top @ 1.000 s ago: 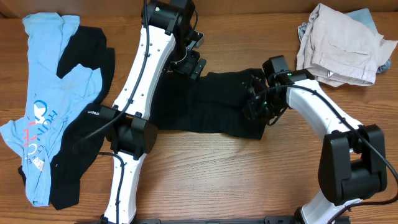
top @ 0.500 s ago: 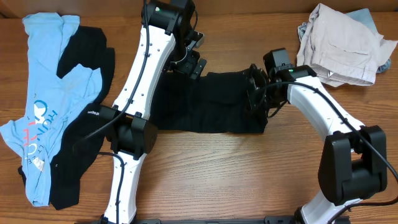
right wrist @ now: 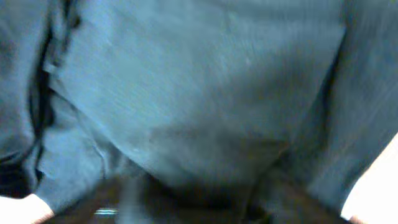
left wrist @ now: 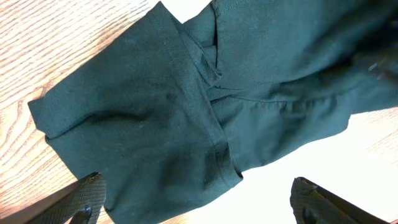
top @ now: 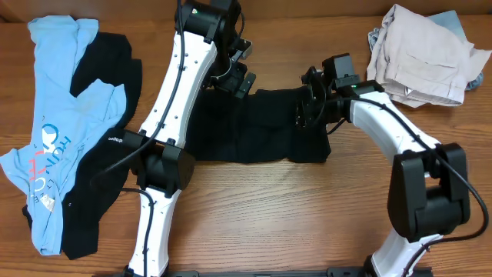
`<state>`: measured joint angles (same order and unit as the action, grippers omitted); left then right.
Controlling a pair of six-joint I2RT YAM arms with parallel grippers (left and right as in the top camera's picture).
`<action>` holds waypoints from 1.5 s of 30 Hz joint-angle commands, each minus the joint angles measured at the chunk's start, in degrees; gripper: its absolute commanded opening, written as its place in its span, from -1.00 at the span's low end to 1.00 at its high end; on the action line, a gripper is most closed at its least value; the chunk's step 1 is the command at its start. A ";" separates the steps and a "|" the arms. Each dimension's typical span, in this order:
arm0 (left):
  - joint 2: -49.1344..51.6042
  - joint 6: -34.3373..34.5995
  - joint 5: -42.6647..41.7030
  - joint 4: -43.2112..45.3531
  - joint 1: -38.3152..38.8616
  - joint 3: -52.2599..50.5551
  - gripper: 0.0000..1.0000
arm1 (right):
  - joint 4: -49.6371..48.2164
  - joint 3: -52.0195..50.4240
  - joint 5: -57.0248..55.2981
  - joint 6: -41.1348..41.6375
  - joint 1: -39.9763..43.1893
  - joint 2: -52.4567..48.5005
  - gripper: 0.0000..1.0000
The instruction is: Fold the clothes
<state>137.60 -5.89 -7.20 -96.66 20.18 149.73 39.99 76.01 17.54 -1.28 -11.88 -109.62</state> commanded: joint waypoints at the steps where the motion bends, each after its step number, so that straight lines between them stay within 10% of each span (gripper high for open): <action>1: -0.81 0.28 0.37 -0.15 -0.31 1.29 0.97 | 1.11 1.40 -2.36 3.19 1.20 -0.20 1.00; 23: -0.79 0.31 0.35 -0.15 -0.31 1.29 0.99 | 0.37 1.20 -7.85 2.86 4.39 -7.63 0.98; 37: -0.79 0.31 0.66 0.02 -0.31 1.29 1.00 | 6.05 1.25 -2.91 5.09 5.18 -7.93 -0.92; 45: -0.79 0.35 8.26 0.04 -0.79 1.29 1.00 | 14.78 2.97 -2.89 5.70 15.63 -2.73 -0.92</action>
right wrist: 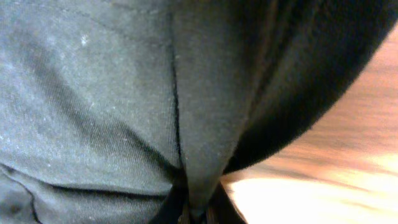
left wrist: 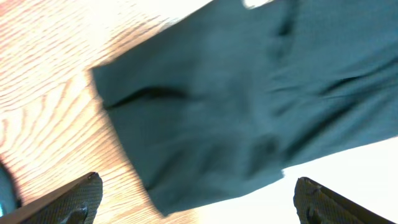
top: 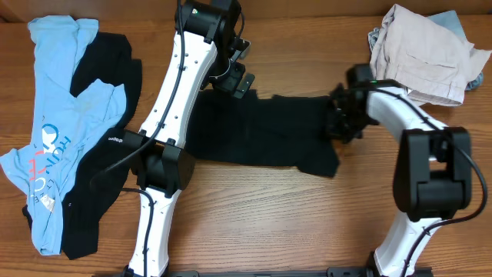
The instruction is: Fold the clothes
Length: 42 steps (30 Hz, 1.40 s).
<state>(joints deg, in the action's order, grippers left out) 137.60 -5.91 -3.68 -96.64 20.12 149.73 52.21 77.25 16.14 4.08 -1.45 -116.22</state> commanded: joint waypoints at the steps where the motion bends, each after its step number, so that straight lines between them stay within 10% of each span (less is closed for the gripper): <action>1: -0.79 0.39 5.73 0.07 -1.05 1.29 1.00 | 3.80 2.03 -1.49 0.13 6.40 5.01 -0.92; 14: -0.79 1.90 7.10 1.36 -8.76 1.29 1.00 | 22.18 17.09 -1.44 -2.29 3.63 14.64 -0.92; 28: -0.79 1.86 7.08 3.87 -11.98 1.29 0.99 | 5.07 18.60 -2.60 9.22 -25.49 8.96 -0.87; 29: -0.79 1.86 7.08 4.07 -11.96 1.29 1.00 | 3.67 18.60 -2.56 9.73 -26.97 7.85 -0.81; 34: -0.79 1.86 7.08 5.03 -11.96 1.29 1.00 | 0.87 18.99 -2.49 9.70 -32.37 5.27 0.82; 42: -0.79 1.86 7.06 6.10 -11.98 1.29 0.99 | 11.32 27.98 -3.61 9.42 -30.32 8.48 1.00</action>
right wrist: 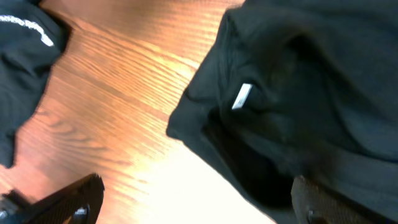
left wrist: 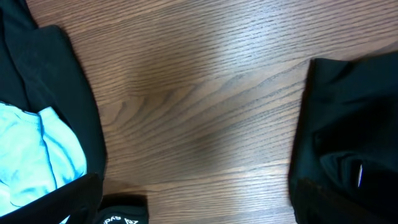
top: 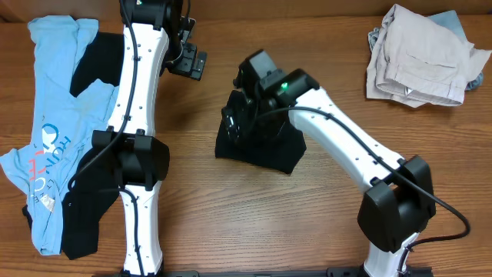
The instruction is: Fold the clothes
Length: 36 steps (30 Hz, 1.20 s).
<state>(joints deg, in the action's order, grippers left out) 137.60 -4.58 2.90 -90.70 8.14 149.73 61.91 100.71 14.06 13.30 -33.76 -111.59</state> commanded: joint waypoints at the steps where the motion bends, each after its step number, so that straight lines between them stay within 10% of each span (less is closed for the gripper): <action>1: -0.79 0.55 0.48 0.15 0.00 1.29 1.00 | 2.93 5.05 -2.29 0.07 2.60 3.91 1.00; 16: -0.79 0.55 0.07 1.07 0.02 1.29 1.00 | -3.80 -12.57 -3.52 -9.29 1.36 3.19 0.72; 22: -0.79 0.55 0.07 1.22 0.02 1.29 1.00 | -11.87 -18.12 -3.56 -9.31 0.70 3.19 -0.58; 25: -0.79 0.55 0.07 1.44 0.02 1.29 1.00 | -13.79 -18.12 -3.54 -10.19 0.70 3.21 -0.92; 36: -0.79 0.57 0.07 2.36 0.02 1.29 0.99 | -12.92 -16.59 2.10 -9.29 -8.90 3.37 -0.92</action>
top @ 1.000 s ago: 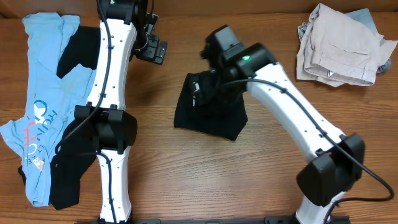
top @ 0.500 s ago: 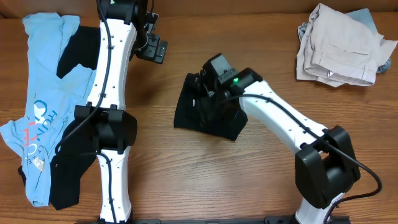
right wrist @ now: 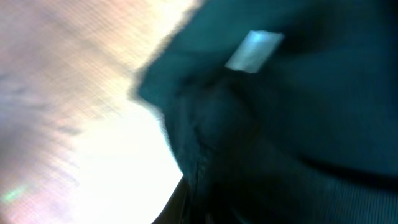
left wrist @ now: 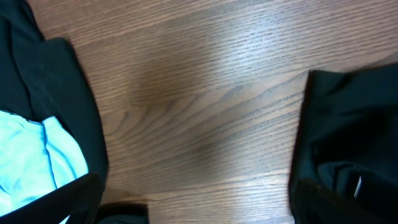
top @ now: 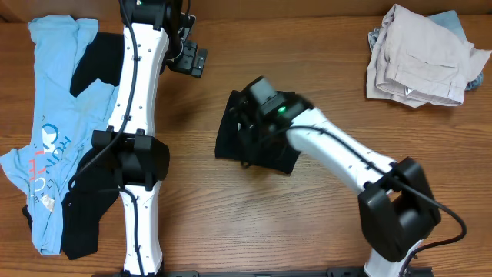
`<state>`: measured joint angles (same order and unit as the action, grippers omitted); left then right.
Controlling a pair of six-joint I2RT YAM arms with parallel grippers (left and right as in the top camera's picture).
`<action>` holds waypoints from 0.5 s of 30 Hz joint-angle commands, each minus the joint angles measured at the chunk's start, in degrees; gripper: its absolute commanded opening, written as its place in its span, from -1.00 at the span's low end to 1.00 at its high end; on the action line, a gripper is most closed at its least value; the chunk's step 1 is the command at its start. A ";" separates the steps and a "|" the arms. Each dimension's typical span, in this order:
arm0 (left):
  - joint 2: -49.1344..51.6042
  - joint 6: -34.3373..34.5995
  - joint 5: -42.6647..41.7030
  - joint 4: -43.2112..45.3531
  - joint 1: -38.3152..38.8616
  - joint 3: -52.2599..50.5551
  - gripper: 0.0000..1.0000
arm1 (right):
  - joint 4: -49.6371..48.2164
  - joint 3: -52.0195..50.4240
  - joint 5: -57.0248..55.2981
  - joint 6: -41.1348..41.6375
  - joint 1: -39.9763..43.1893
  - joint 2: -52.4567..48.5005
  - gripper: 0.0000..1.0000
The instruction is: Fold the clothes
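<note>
A black garment (top: 265, 142) lies bunched in a compact fold at the table's middle. In the right wrist view it fills the blurred frame, showing a white tag (right wrist: 255, 50). My right gripper (top: 244, 137) is down at its left edge, with the jaws (right wrist: 199, 208) drawn together, shut on the dark cloth. My left gripper (top: 191, 60) hangs open over bare wood at the back left. Its view (left wrist: 196, 205) has nothing between the fingers, with the black garment (left wrist: 348, 143) off to the right.
A light blue printed shirt (top: 58, 115) lies over a black shirt (top: 108, 85) at the far left; both show at the left of the left wrist view (left wrist: 37, 143). A beige and blue pile of clothes (top: 423, 54) sits at the back right.
My right gripper was open just above the black garment's left edge; now it is lower and shut on that edge. The left arm has hardly moved.
The black garment first lay spread across the middle, my left gripper open over its left part and the right at its right end. Then the right held that end, drawn out rightwards. Later the garment lay folded small, right open, left arm at the back left.
</note>
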<state>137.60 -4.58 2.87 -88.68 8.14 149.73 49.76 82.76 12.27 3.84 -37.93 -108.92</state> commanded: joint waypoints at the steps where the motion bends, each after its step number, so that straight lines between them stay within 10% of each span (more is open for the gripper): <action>1: -0.79 0.57 0.09 0.48 0.02 1.29 1.00 | -1.25 1.36 3.91 0.90 -6.47 0.70 -0.92; 3: -0.79 0.55 0.11 0.50 0.02 1.29 1.00 | -2.01 1.36 3.72 0.85 -9.86 0.70 -0.72; 5: -0.79 0.55 0.11 0.48 0.02 1.29 1.00 | -2.36 1.36 2.80 1.31 -12.33 0.70 0.26; 6: -0.79 0.55 0.11 0.44 0.02 1.29 1.00 | -2.34 1.36 1.29 2.97 -13.05 0.70 0.43; 15: -0.79 0.55 0.11 0.37 0.02 1.29 1.00 | -2.14 2.86 -1.11 6.71 -6.43 0.72 0.62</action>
<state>137.60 -4.58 2.85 -88.31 8.14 149.73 47.75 82.96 12.80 9.02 -48.36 -108.92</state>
